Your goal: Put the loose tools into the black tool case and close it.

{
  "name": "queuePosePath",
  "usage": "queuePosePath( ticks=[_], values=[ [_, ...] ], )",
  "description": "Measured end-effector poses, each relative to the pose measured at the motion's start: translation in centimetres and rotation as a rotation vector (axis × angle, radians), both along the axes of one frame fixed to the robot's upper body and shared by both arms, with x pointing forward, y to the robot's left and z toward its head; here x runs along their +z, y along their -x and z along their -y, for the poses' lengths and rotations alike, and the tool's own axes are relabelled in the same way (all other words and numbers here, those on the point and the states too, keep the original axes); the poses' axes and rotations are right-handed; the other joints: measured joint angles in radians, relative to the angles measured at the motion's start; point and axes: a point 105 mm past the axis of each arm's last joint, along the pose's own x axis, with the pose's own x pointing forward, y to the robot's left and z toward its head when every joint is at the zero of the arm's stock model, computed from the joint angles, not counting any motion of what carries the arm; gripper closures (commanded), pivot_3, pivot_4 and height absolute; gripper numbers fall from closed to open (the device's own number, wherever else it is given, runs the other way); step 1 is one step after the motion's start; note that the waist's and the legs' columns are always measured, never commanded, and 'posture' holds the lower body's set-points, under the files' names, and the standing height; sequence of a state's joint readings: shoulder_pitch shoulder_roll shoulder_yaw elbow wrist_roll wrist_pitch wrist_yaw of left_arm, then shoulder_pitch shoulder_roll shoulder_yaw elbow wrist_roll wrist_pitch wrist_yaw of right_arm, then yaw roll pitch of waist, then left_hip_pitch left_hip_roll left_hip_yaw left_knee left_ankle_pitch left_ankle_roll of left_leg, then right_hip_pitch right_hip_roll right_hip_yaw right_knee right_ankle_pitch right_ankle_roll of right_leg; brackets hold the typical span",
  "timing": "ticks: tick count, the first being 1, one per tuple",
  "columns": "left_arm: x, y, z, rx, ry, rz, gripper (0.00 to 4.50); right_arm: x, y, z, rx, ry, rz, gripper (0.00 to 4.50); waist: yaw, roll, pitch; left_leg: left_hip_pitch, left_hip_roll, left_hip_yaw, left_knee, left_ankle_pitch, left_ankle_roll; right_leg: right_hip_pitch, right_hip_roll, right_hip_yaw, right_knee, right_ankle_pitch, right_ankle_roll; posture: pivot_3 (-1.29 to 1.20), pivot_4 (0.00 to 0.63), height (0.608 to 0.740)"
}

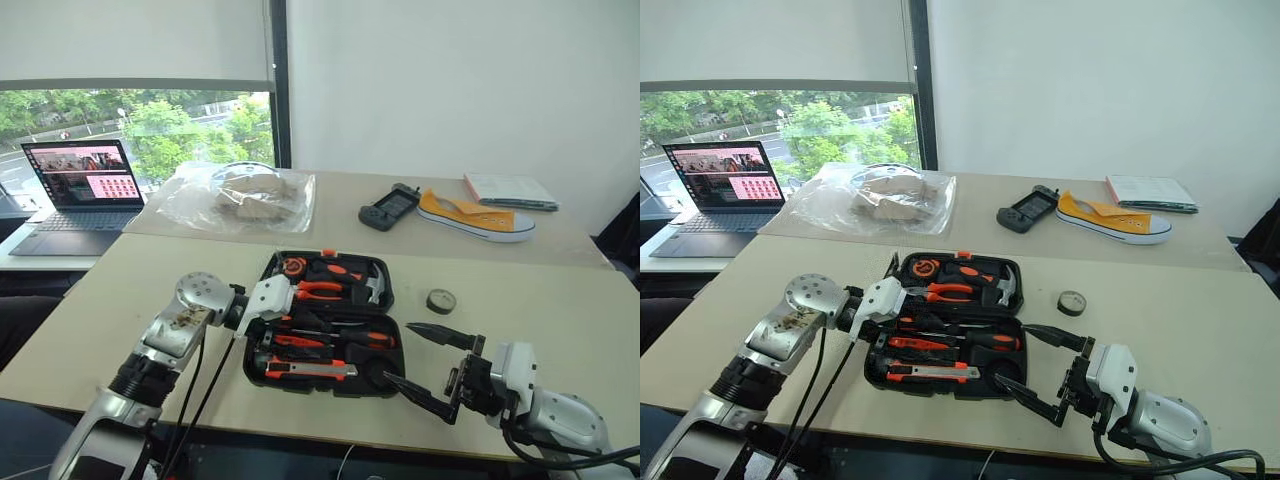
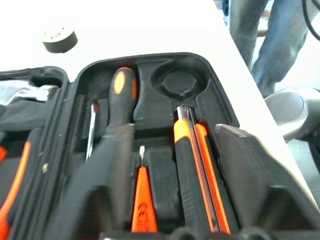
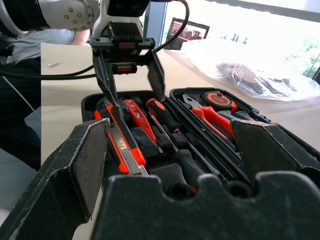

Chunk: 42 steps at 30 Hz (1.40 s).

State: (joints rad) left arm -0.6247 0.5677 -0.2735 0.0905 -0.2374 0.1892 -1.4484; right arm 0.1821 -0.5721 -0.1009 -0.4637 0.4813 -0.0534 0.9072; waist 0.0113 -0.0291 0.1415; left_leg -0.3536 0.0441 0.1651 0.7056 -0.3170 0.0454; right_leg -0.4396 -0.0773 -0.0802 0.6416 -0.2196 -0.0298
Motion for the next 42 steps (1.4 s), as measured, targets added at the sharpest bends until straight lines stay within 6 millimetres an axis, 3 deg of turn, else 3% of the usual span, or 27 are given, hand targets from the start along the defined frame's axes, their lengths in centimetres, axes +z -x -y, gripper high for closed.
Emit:
queuePosePath(
  ticks=[3,4,9,18,30,34,36,39,42],
  values=[
    [-0.7,0.1,0.5,-0.016,-0.015,0.009,4.28,0.0,0.0,0.0,-0.002,0.004,0.002,0.0,0.0,0.0,0.0,0.0,0.0,0.0,0.0,0.0,0.0,0.0,0.0,0.0,0.0,0.0,0.0,0.0,0.15,0.74],
    [-0.9,0.1,0.6,-0.016,-0.025,0.015,4.47,0.0,0.0,0.0,-0.003,0.004,0.002,0.0,0.0,0.0,0.0,0.0,0.0,0.0,0.0,0.0,0.0,0.0,0.0,0.0,0.0,0.0,0.0,0.0,0.15,0.74],
    [-3.2,0.6,0.4,-0.009,-0.082,0.005,4.47,-0.3,0.1,0.1,-0.008,0.004,-0.009,0.0,0.0,0.0,0.0,0.0,0.0,0.0,0.0,0.0,0.0,0.0,0.0,0.0,0.0,0.0,0.0,0.0,0.15,0.74],
    [-3.6,0.3,-0.1,0.024,-0.116,0.03,4.47,-0.5,0.2,0.2,-0.012,0.003,-0.019,0.0,0.0,0.0,0.0,0.001,0.0,0.0,0.0,0.0,0.0,0.001,0.0,0.002,0.001,-0.001,0.001,0.0,0.15,0.74],
    [-5.2,0.0,-0.8,0.166,-0.165,-0.089,4.47,-0.3,0.2,0.1,-0.015,0.0,-0.01,0.0,-0.004,0.003,-0.006,0.008,0.001,-0.001,-0.001,-0.004,0.007,0.005,0.001,0.009,0.003,-0.001,0.005,0.0,0.15,0.74],
    [-5.2,0.1,-1.1,0.179,-0.106,-0.07,4.47,-0.4,0.3,0.2,-0.023,-0.003,-0.016,0.0,-0.006,0.005,-0.008,0.01,0.001,0.0,-0.002,-0.004,0.007,0.005,0.001,0.01,0.002,-0.001,0.004,0.0,0.15,0.74],
    [-5.3,0.4,-1.3,0.203,0.017,-0.118,4.47,-0.2,0.7,1.1,-0.065,-0.015,-0.023,0.0,-0.001,0.006,-0.008,0.007,0.002,0.0,-0.002,-0.004,0.007,0.003,0.0,0.01,0.002,-0.001,0.004,0.0,0.15,0.74],
    [-4.7,0.9,-2.4,0.203,0.122,-0.185,3.69,-0.3,1.3,2.9,-0.119,-0.007,-0.063,0.0,0.0,0.004,-0.007,0.001,0.002,0.0,-0.001,0.0,0.0,-0.001,0.001,0.008,0.002,0.002,0.0,0.0,0.15,0.74],
    [-2.2,0.6,-3.7,0.198,0.239,-0.07,2.57,-0.6,1.9,4.6,-0.192,0.013,-0.084,0.0,0.003,0.004,-0.006,0.0,0.002,-0.001,-0.001,0.0,0.001,-0.001,0.0,0.007,0.0,0.002,0.0,0.0,0.15,0.74]
  ],
)
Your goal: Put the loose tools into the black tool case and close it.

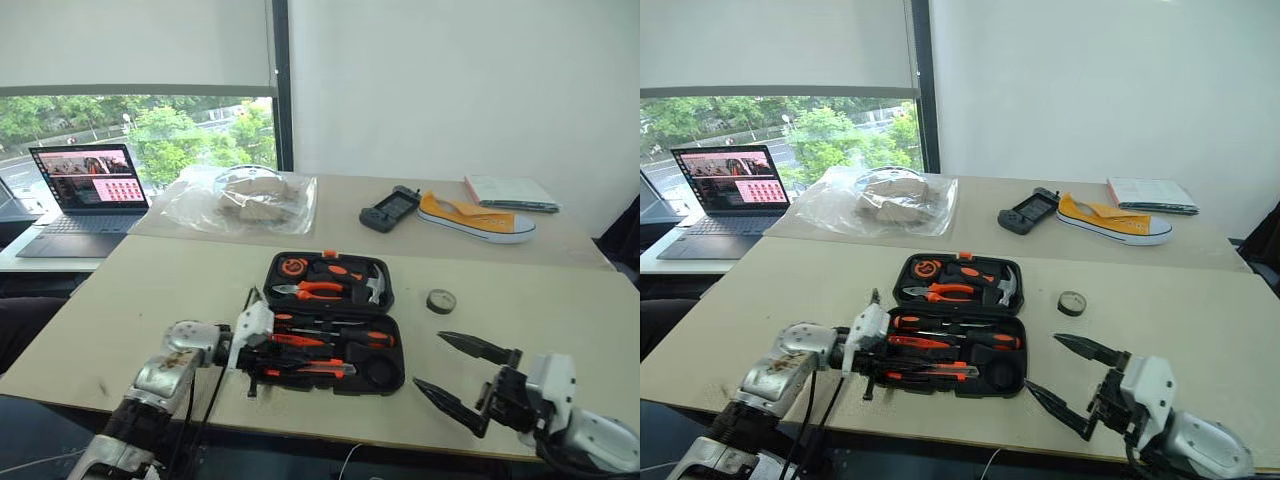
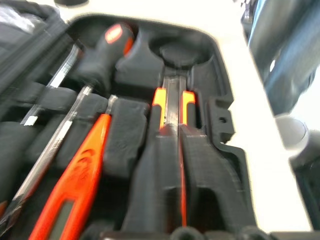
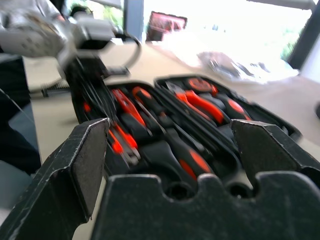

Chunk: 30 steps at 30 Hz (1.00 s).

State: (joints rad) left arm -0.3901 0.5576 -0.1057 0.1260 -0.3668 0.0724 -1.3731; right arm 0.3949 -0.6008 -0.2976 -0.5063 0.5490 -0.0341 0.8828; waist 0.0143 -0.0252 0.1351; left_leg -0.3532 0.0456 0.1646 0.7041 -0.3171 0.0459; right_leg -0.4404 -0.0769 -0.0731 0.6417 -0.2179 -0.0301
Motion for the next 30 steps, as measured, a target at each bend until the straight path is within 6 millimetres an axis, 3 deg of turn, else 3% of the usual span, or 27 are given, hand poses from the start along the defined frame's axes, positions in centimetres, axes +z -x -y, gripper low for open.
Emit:
queuePosePath(
  ticks=[3,7,9,11,15,17,19,24,26,30],
  values=[
    [1.2,-0.2,-1.8,0.028,0.004,0.064,1.62,-0.2,0.3,1.7,-0.078,0.017,-0.004,0.0,-0.002,0.0,0.0,0.0,0.0,0.0,0.0,-0.001,0.001,0.001,0.0,0.0,-0.001,-0.002,0.003,0.0,0.15,0.74],
    [1.8,-0.7,-6.1,0.144,-0.023,0.033,0.11,-1.9,0.8,5.7,-0.232,0.08,-0.067,0.0,-0.005,0.0,0.0,0.0,0.0,0.0,-0.001,-0.001,0.001,0.0,0.0,0.001,-0.001,-0.003,0.006,0.0,0.15,0.74],
    [2.5,-1.0,-7.8,0.204,0.019,0.018,0.04,-2.0,0.0,6.7,-0.247,0.135,-0.092,0.0,-0.01,0.0,0.001,0.0,0.0,0.001,-0.001,-0.001,0.002,0.0,-0.001,0.002,-0.001,-0.003,0.006,0.0,0.15,0.74],
    [3.1,-1.2,-7.9,0.202,0.047,0.026,0.04,-0.4,-2.5,6.7,-0.216,0.208,-0.072,0.0,-0.017,0.001,0.002,0.001,-0.001,0.002,0.0,-0.005,0.009,0.0,-0.001,0.004,-0.001,-0.001,0.006,0.0,0.15,0.74],
    [3.3,-1.3,-7.7,0.2,0.076,0.001,0.04,1.9,-6.0,6.3,-0.18,0.305,-0.052,0.0,-0.016,0.001,0.003,0.001,0.0,0.001,-0.001,-0.004,0.008,0.0,0.0,0.002,-0.001,0.0,0.006,0.0,0.15,0.74],
    [3.3,-1.4,-7.6,0.201,0.089,-0.011,0.04,2.1,-8.2,6.0,-0.17,0.337,-0.085,0.0,-0.016,0.0,0.003,0.0,-0.001,0.001,-0.001,0.001,0.001,-0.001,0.001,0.001,-0.001,0.002,0.002,0.0,0.15,0.74],
    [3.6,-1.4,-6.9,0.177,0.104,-0.019,0.04,2.2,-11.7,5.1,-0.163,0.383,-0.157,0.0,-0.027,0.0,0.005,-0.001,-0.002,0.002,-0.001,0.001,0.0,-0.003,0.001,0.003,-0.001,0.003,-0.001,0.0,0.15,0.74],
    [3.8,-1.2,-5.9,0.146,0.11,-0.011,0.04,0.9,-15.5,4.2,-0.161,0.511,-0.274,0.0,-0.024,0.0,0.006,-0.004,-0.002,0.002,-0.002,0.001,0.0,-0.005,0.001,0.0,-0.001,0.0,0.0,0.0,0.15,0.74],
    [3.8,-1.1,-5.4,0.132,0.113,-0.007,0.0,-0.2,-16.7,3.9,-0.159,0.564,-0.331,0.54,-0.023,0.0,0.006,-0.009,-0.003,0.003,-0.001,0.001,0.001,-0.01,0.001,0.0,-0.001,0.0,0.0,0.0,0.15,0.74],
    [3.7,-1.0,-5.2,0.121,0.105,-0.006,0.0,-2.0,-16.9,3.8,-0.127,0.63,-0.426,1.77,-0.021,0.0,0.006,-0.019,-0.003,0.003,0.0,0.001,0.001,-0.018,0.001,-0.009,0.0,0.0,0.001,0.0,0.15,0.74]
  ],
)
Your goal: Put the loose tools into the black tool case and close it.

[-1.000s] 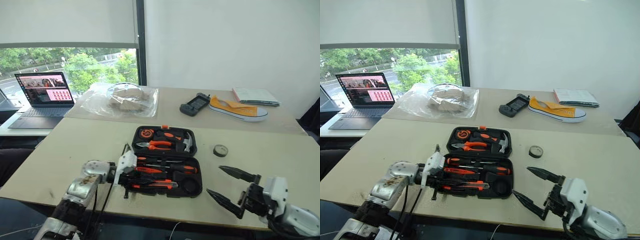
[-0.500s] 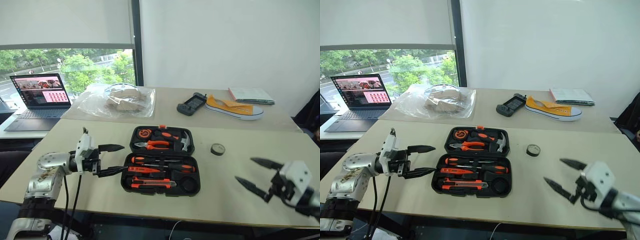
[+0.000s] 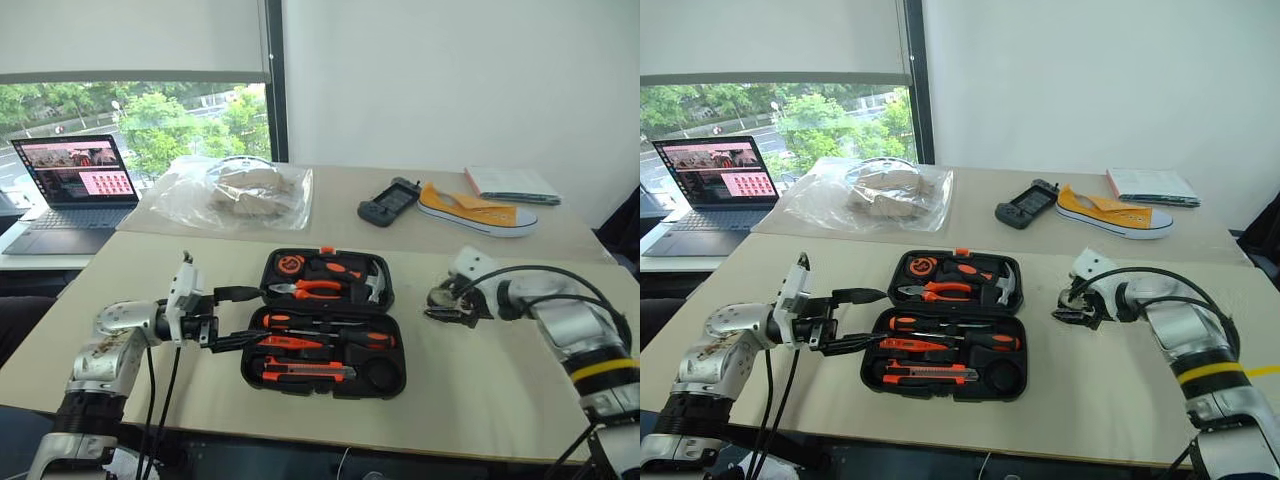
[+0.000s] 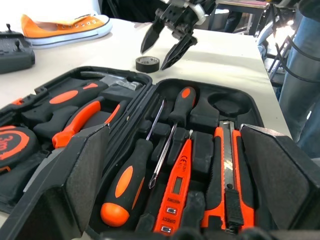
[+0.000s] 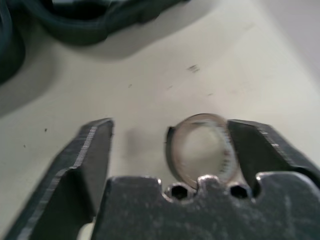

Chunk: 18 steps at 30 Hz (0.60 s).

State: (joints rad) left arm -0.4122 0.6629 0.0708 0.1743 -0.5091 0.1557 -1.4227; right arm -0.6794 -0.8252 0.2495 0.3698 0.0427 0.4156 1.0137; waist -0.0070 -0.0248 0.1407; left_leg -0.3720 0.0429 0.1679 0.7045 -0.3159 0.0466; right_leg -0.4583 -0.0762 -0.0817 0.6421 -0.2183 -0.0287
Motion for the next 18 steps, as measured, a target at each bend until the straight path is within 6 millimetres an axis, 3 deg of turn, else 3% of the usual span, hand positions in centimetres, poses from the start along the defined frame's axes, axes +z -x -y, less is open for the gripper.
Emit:
queuePosePath(
  ticks=[8,11,14,16,18],
  values=[
    [0.0,0.2,0.1,-0.009,-0.006,0.007,0.0,-0.3,-0.5,-0.4,0.026,0.003,-0.037,4.38,-0.007,0.0,0.0,0.002,0.0,0.0,0.001,0.0,-0.001,0.001,-0.001,0.0,0.002,0.0,0.0,0.0,0.15,0.74],
    [-0.2,0.5,0.1,-0.016,-0.011,0.006,0.0,0.6,-0.4,-1.3,0.108,-0.029,-0.003,4.38,-0.008,0.001,0.0,0.003,0.0,0.0,0.002,0.001,-0.002,0.001,-0.001,0.001,0.004,0.0,0.0,0.0,0.15,0.74],
    [-0.4,0.7,0.1,-0.025,-0.023,0.01,0.0,2.9,0.1,-3.2,0.225,-0.117,0.07,4.38,-0.008,0.001,0.001,0.003,0.001,0.0,0.004,0.001,-0.003,0.001,0.0,0.001,0.005,0.0,0.0,0.0,0.15,0.74],
    [-0.6,1.0,0.0,-0.037,-0.042,0.01,0.0,4.8,2.1,-5.5,0.359,-0.197,0.065,4.38,-0.008,0.002,0.001,0.003,0.002,0.0,0.004,0.001,-0.003,0.001,0.0,0.001,0.005,0.0,0.0,0.0,0.15,0.74],
    [-0.9,1.2,-0.3,-0.037,-0.057,0.001,0.0,6.0,5.3,-8.3,0.503,-0.269,-0.016,4.38,-0.008,0.002,0.001,0.003,0.003,-0.002,0.004,0.001,-0.003,0.001,0.0,0.001,0.005,0.0,-0.001,0.0,0.15,0.74]
  ],
)
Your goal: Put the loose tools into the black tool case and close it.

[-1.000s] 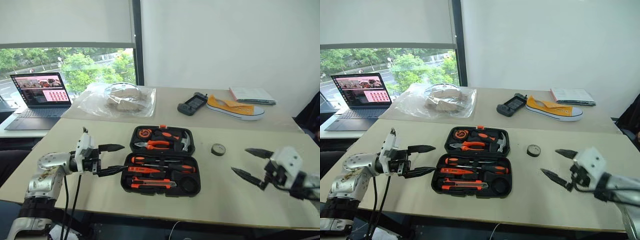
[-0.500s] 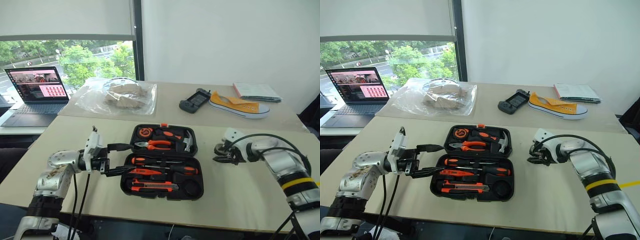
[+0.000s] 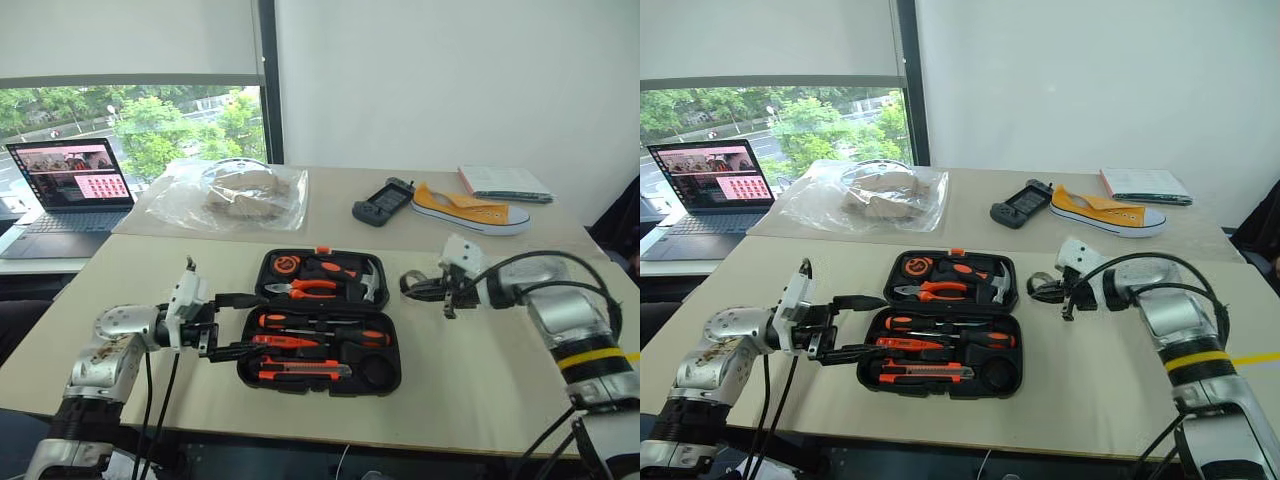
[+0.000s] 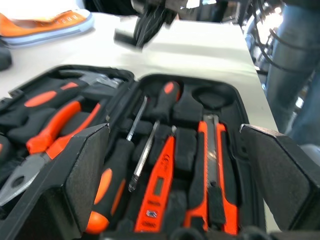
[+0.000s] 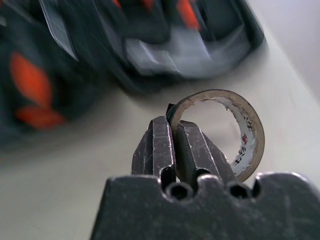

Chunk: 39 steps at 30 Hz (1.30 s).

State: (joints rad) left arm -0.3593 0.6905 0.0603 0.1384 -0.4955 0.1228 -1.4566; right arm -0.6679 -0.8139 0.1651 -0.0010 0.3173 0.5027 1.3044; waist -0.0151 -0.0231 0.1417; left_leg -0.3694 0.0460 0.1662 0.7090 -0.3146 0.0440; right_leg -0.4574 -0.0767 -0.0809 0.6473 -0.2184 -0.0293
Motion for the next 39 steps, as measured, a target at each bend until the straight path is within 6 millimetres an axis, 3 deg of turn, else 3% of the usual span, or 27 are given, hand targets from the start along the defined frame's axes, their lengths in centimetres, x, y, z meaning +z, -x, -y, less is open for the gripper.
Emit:
queuePosePath(
  ticks=[3,6,11,18,20,26,29,32,34,36,39],
  values=[
    [-0.2,0.2,0.0,-0.006,-0.005,0.004,0.0,-0.3,3.3,-1.8,0.08,0.009,-0.117,4.38,0.004,0.0,0.0,-0.001,-0.001,-0.001,0.002,-0.001,0.001,0.0,0.0,-0.002,0.0,0.0,-0.001,0.0,0.15,0.74],
    [-0.5,0.4,-0.1,-0.002,-0.008,-0.007,0.0,-2.0,4.9,-2.5,0.077,0.052,-0.186,4.38,0.009,0.0,0.0,-0.001,-0.001,-0.001,0.004,-0.001,0.002,0.001,-0.002,-0.003,-0.001,0.001,-0.001,0.0,0.15,0.74],
    [-0.7,0.6,-0.1,-0.004,-0.012,-0.01,0.0,-6.4,5.9,-2.9,0.045,0.178,-0.235,4.38,0.007,0.0,0.0,-0.001,-0.002,-0.001,0.005,-0.001,0.002,0.001,-0.001,-0.002,0.0,0.001,-0.001,0.0,0.15,0.74],
    [-0.8,0.6,-0.2,0.002,-0.024,-0.011,0.0,-7.3,5.8,-3.1,0.048,0.247,-0.189,4.38,0.004,-0.002,-0.001,0.0,-0.001,0.0,0.005,-0.001,0.002,0.002,0.0,-0.002,0.0,0.001,-0.001,0.0,0.15,0.74],
    [-0.8,0.5,-0.3,0.005,-0.026,-0.012,0.0,-7.4,5.7,-3.0,0.049,0.268,-0.175,4.38,0.004,-0.002,-0.001,0.0,-0.001,0.0,0.006,-0.001,0.002,0.002,0.0,-0.002,0.0,0.001,-0.001,0.0,0.15,0.74],
    [-0.9,0.4,-0.5,0.02,-0.035,-0.014,0.0,-6.8,5.2,-3.1,0.029,0.259,-0.175,2.56,0.006,-0.002,-0.001,0.0,-0.001,-0.001,0.006,-0.001,0.002,0.002,0.0,-0.001,0.0,0.001,-0.001,0.0,0.15,0.74],
    [-0.8,0.0,-0.8,0.055,-0.036,-0.008,0.0,-5.0,5.0,-4.4,0.051,0.139,-0.191,1.45,0.005,-0.003,-0.001,-0.001,-0.001,-0.001,0.006,-0.001,0.002,0.001,0.0,-0.001,0.0,0.001,-0.001,0.0,0.15,0.74],
    [-0.6,-0.5,-1.7,0.123,-0.031,-0.001,0.0,-2.1,5.1,-4.0,0.068,0.037,-0.212,1.45,0.005,-0.003,-0.001,-0.001,-0.001,-0.001,0.005,-0.001,0.002,0.001,0.0,-0.002,0.0,0.002,-0.001,0.0,0.15,0.74],
    [-0.4,-1.1,-2.7,0.202,-0.015,-0.011,0.0,-0.9,5.3,-2.6,0.068,0.002,-0.24,1.45,0.008,-0.003,-0.001,-0.001,-0.001,-0.001,0.005,-0.002,0.003,0.001,0.0,-0.003,-0.001,0.002,-0.001,0.0,0.15,0.74],
    [-0.5,-1.9,-4.0,0.305,-0.01,-0.036,0.0,-0.7,4.6,-1.1,0.023,-0.038,-0.252,1.45,0.012,-0.003,-0.001,-0.001,-0.001,-0.001,0.005,-0.002,0.004,0.002,-0.001,-0.003,-0.002,0.002,-0.001,0.0,0.15,0.74],
    [-1.4,-3.4,-5.3,0.452,-0.041,-0.072,0.68,-2.0,1.9,1.1,-0.122,-0.063,-0.2,2.12,0.013,-0.004,-0.001,-0.001,-0.002,0.0,0.005,-0.002,0.004,0.002,-0.001,-0.003,-0.001,0.002,-0.001,0.0,0.15,0.74]
  ],
)
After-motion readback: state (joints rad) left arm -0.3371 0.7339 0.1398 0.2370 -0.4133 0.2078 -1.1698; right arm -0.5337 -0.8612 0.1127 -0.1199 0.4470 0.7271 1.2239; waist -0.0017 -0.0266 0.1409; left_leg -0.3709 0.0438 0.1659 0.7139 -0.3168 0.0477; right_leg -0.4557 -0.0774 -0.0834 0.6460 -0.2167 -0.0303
